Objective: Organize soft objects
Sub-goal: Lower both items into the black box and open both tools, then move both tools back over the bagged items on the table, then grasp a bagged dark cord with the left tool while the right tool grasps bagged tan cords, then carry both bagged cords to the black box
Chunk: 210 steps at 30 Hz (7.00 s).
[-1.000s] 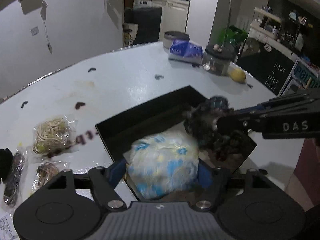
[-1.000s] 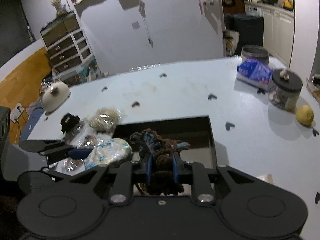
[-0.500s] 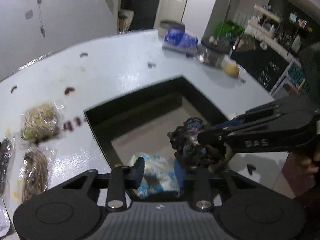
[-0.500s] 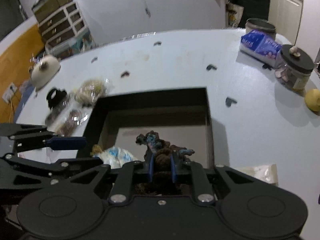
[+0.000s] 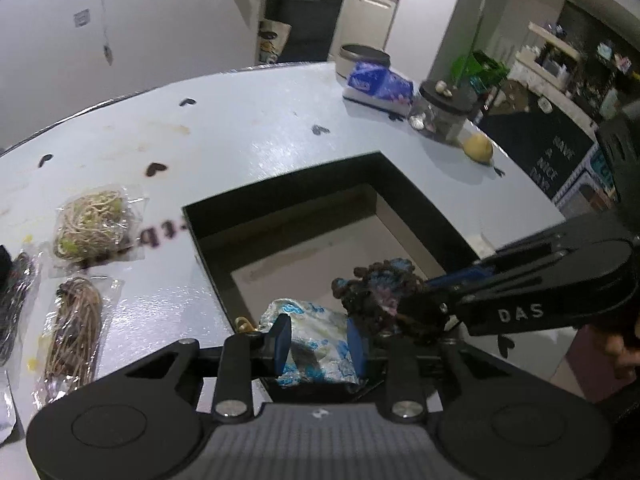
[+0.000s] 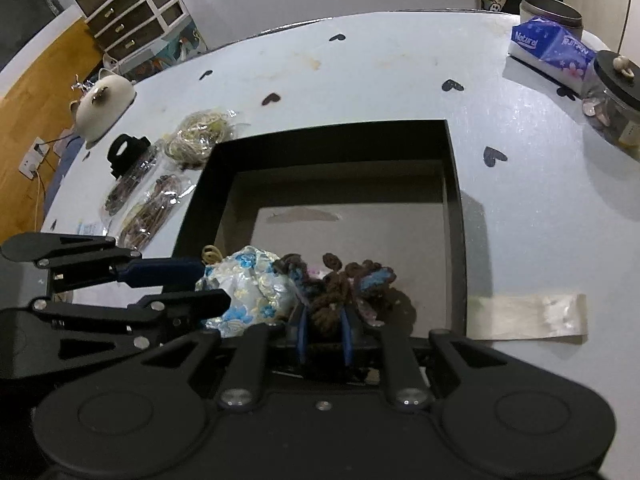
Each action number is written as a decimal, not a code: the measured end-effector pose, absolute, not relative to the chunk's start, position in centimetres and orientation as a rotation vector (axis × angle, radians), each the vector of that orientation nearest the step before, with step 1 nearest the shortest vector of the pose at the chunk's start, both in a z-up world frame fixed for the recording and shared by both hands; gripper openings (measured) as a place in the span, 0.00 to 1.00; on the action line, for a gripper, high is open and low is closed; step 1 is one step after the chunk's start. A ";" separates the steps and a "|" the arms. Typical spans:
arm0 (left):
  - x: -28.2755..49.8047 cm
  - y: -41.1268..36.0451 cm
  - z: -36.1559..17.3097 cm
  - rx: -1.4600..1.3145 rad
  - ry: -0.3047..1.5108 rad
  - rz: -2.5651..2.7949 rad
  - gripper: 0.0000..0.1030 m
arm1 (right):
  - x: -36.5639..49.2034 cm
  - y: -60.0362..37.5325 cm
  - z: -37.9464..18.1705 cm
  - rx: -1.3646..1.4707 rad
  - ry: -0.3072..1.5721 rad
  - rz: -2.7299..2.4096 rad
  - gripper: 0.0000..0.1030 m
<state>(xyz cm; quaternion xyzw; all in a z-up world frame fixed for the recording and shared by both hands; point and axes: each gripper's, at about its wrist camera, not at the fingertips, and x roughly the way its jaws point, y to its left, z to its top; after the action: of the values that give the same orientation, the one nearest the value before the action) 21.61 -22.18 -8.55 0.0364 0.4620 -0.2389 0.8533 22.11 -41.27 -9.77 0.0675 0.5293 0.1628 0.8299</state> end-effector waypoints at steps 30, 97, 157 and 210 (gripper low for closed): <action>15.2 -18.0 -4.5 -0.043 0.743 -0.212 1.00 | 14.1 -44.2 -4.1 0.055 0.716 0.180 1.00; 32.2 6.2 -11.1 -0.037 1.001 -0.416 0.98 | 26.3 -12.4 -12.3 -0.099 0.860 0.261 1.00; 30.4 3.6 -13.7 -0.123 1.108 -0.345 0.32 | 27.3 -13.5 -14.1 -0.051 1.084 0.156 0.32; 21.6 -12.5 -3.5 -0.374 0.749 -0.216 0.31 | 26.8 -35.1 -6.1 -0.908 0.889 0.944 0.29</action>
<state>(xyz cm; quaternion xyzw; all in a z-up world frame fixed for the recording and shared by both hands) 21.59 -12.45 -3.55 -0.1812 0.3628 -0.1046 0.9081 26.79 -35.12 -6.09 -0.4080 0.3994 0.4242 0.7030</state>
